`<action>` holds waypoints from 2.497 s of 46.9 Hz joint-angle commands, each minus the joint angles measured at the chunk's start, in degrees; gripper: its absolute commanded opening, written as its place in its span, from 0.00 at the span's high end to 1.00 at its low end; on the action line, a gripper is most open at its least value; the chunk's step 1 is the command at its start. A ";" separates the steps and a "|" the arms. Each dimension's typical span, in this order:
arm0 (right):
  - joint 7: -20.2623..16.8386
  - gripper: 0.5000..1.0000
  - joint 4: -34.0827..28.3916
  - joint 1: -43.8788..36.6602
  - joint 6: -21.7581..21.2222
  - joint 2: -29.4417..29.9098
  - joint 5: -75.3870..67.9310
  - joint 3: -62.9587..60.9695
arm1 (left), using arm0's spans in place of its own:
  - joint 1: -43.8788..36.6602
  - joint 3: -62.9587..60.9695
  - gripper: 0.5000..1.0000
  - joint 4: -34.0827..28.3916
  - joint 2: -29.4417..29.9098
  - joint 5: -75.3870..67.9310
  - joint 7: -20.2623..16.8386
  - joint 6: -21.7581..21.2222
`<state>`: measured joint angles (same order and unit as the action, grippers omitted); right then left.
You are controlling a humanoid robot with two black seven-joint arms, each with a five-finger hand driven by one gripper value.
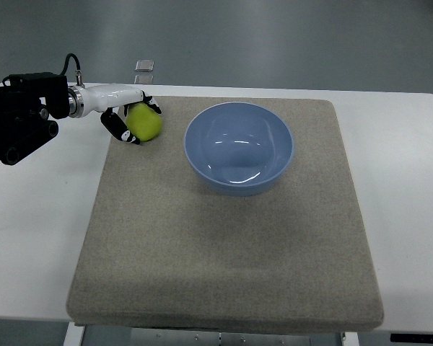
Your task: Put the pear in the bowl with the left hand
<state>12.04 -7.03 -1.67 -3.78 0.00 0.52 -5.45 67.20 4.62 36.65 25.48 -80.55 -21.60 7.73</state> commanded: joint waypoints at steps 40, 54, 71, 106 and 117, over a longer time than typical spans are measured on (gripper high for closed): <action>0.00 0.15 0.00 0.00 0.00 0.00 0.01 0.00 | 11.81 3.65 1.00 20.04 -3.85 0.32 -0.02 10.46; 0.00 0.15 -0.09 0.00 0.00 0.00 0.01 0.00 | 7.95 3.47 1.00 17.41 -8.52 -6.81 0.77 9.58; 0.00 0.15 0.00 0.00 0.00 0.00 0.01 0.00 | 7.59 5.66 0.01 17.49 -8.52 -4.19 0.86 10.19; 0.00 0.15 0.00 0.00 0.00 0.00 0.01 0.00 | 6.19 15.16 0.00 9.32 3.69 39.13 1.03 11.25; 0.00 0.15 0.00 0.00 0.00 0.00 0.01 0.00 | -0.75 15.51 0.00 7.47 10.90 63.04 5.68 19.15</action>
<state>12.04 -7.04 -1.66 -3.78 0.00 0.52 -5.45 68.36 19.91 44.16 34.70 -23.54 -18.11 24.23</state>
